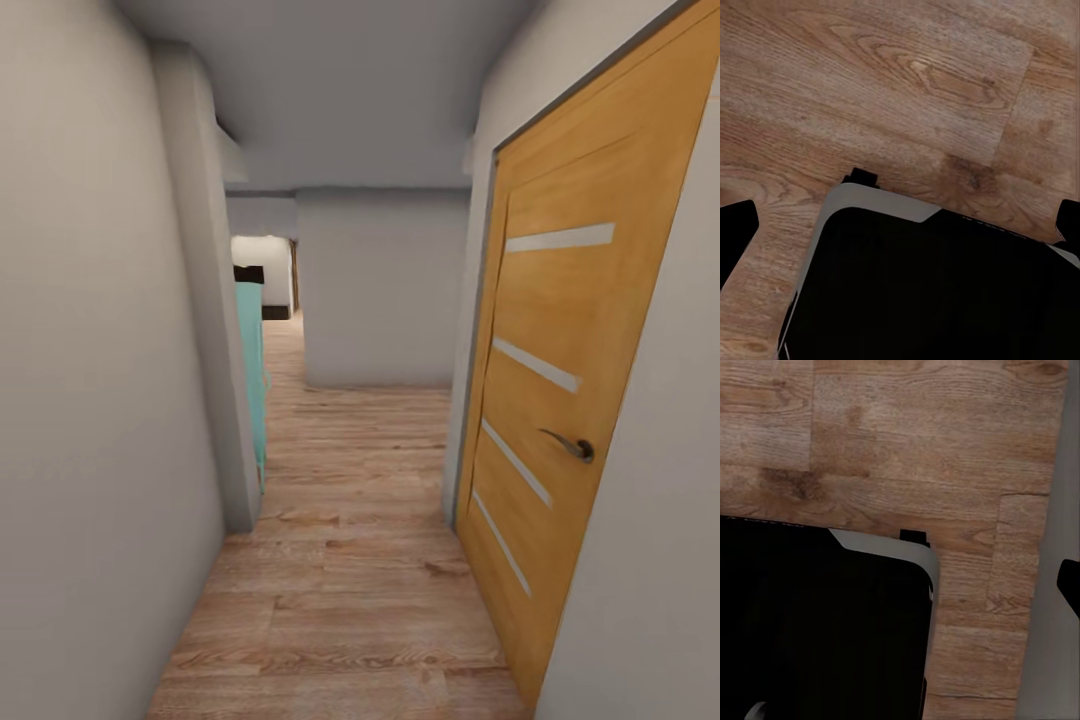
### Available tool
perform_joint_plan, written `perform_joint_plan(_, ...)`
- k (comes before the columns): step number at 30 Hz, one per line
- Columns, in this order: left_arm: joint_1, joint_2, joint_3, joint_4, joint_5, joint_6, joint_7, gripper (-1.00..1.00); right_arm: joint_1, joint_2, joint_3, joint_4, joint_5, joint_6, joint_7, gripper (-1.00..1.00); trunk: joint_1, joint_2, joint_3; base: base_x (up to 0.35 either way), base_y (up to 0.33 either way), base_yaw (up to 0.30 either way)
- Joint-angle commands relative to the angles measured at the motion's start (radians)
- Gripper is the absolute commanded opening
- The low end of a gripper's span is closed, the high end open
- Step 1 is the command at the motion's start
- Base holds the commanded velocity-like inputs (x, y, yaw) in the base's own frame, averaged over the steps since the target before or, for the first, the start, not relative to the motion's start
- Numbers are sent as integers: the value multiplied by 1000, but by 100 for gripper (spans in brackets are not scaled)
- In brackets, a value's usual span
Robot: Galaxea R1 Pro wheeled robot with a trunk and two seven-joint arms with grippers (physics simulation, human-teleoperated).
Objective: Move the two storage containers from the living room to the garage. In the garage, place one container on the floor and stack the other container on top of it (either order is fine).
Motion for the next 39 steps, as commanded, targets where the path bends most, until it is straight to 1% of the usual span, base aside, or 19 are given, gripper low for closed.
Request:
perform_joint_plan(1,0,0,-8,0,8,-1,3,100,-1,0,1,2,10,-5,1,100,1,-1,0,316,0,6)
perform_joint_plan(10,0,1,-10,0,7,14,1,100,-1,0,2,2,11,-5,1,100,1,-1,0,324,0,1)
perform_joint_plan(15,0,1,-10,0,6,19,1,100,-1,0,15,2,14,1,1,100,1,-1,0,327,0,0)
perform_joint_plan(25,0,3,-10,0,7,19,1,100,-1,0,18,2,17,-1,1,100,1,-1,0,326,8,0)
perform_joint_plan(39,0,3,-10,0,8,19,1,100,-1,0,19,2,17,-2,1,100,1,-1,0,325,144,0)
